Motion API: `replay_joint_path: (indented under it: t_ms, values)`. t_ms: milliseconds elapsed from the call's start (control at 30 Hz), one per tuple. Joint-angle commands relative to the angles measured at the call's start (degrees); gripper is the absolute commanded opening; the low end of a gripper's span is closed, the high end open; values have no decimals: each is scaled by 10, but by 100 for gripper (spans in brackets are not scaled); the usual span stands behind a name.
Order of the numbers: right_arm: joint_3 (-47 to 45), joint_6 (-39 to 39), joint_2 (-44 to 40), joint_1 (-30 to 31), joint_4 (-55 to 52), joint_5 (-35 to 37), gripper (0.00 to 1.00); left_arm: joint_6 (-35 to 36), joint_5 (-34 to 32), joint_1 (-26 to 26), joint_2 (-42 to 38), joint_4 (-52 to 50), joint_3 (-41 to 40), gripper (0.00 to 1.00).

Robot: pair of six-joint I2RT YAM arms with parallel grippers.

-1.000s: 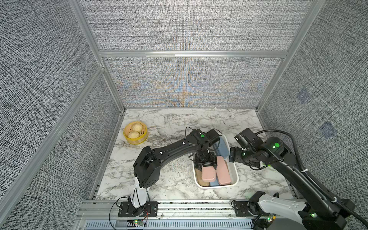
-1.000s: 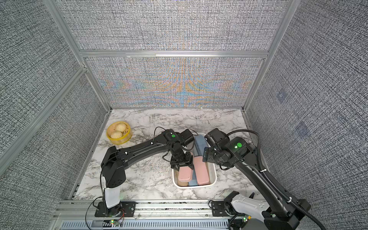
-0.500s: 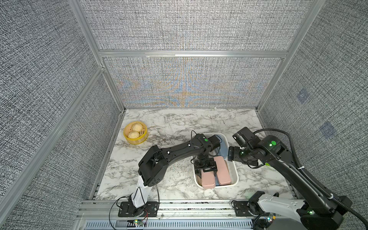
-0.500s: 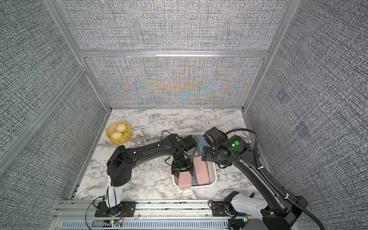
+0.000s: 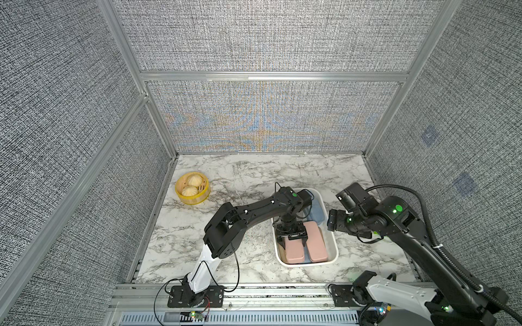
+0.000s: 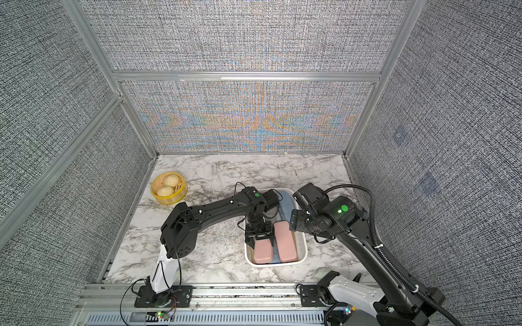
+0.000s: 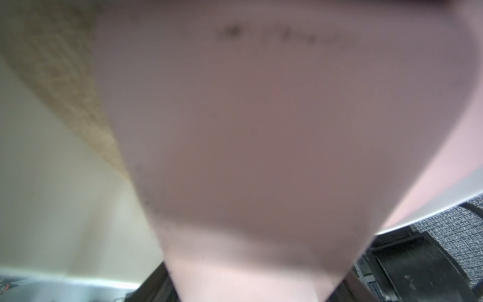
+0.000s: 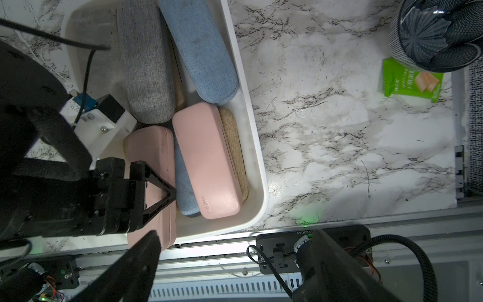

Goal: Put the glasses cases into the storage boxes
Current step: Place the glasses case in the storage box.

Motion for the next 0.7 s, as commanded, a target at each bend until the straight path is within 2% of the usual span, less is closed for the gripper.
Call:
replay_joint_path:
  t_ms: [0,33,67,267,467,533,600,667]
  values:
    - [12,-2,-4,0,-21,11,91,-3,-28,4,9,6,3,79]
    - [16,-3,-5,0,-25,11,91,0,-28,4,9,2,7,86]
    - [19,-3,-7,0,-27,11,91,4,-30,4,9,-1,12,99]
    - [34,-4,-10,1,-40,13,91,15,-35,4,-17,-20,4,99]
    - [48,-4,-8,0,-52,19,91,27,-57,-3,-120,-27,-59,99]
    - [49,-4,-7,0,-53,20,91,49,-45,-11,-143,-23,-80,90]
    - [47,-3,-7,1,-52,19,90,78,-19,-23,-158,-15,-100,70]
    - [43,2,-7,0,-50,18,89,98,5,-37,-162,-5,-115,54]
